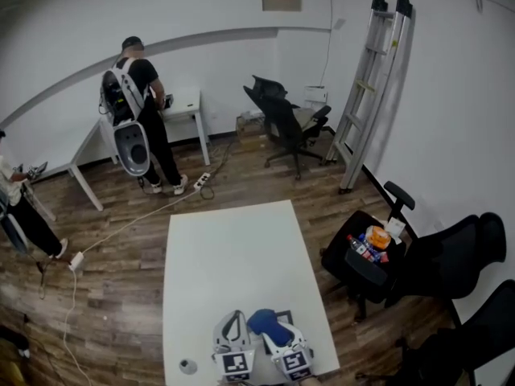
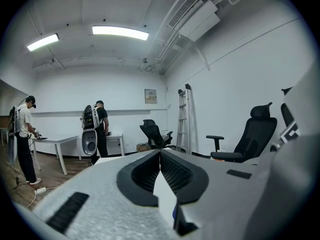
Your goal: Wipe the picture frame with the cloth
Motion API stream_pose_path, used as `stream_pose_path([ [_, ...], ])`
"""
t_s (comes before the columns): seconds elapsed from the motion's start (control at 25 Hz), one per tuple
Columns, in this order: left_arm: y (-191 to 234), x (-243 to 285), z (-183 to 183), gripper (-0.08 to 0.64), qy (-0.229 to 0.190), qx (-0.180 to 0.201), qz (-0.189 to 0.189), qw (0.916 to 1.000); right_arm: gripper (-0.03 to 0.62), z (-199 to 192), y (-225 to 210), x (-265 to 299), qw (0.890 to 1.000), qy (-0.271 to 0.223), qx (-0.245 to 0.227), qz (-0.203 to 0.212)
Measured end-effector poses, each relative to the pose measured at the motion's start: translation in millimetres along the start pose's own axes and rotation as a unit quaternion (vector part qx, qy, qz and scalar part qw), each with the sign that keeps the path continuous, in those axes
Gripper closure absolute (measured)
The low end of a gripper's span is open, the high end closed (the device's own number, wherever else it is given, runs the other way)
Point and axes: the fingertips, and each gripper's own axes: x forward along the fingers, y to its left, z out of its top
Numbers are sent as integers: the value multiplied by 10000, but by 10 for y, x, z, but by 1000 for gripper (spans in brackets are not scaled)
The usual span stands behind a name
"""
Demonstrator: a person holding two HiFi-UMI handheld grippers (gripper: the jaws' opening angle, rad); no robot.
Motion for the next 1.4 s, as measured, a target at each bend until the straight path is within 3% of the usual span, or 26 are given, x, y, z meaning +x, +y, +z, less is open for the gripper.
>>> stream_pose_path([
  [0.16, -10, 68, -96, 557, 121, -64, -115, 9998, 428, -197, -131, 3, 9996, 213, -4, -200],
  [0.32, -31, 105, -161, 557, 251, -67, -214, 9994, 428, -366, -384, -144, 9970, 392, 116, -653],
  [0.56, -175, 185, -191, 558, 310, -102, -399, 9987, 428, -510, -866, -508, 9882, 415, 373, -1429],
  [0.68, -225, 194, -203, 557, 362, -59, -450, 9983, 428, -499, -977, -650, 9853, 329, 406, -1627],
  [0.84, -239, 178, -238, 558, 390, -19, -391, 9985, 428, -315, -788, -625, 9913, 38, 252, -1291],
  [0.96, -201, 135, -285, 558, 428, 35, -289, 9987, 428, -166, -420, -504, 9972, -176, 271, -680],
  [1.16, -68, 42, -323, 558, 515, 55, -92, 9986, 428, -163, 193, -355, 9994, -95, -196, 282],
  [1.4, -43, -3, -314, 557, 508, -47, -13, 9987, 428, -338, 224, -371, 9988, 167, -276, 370],
])
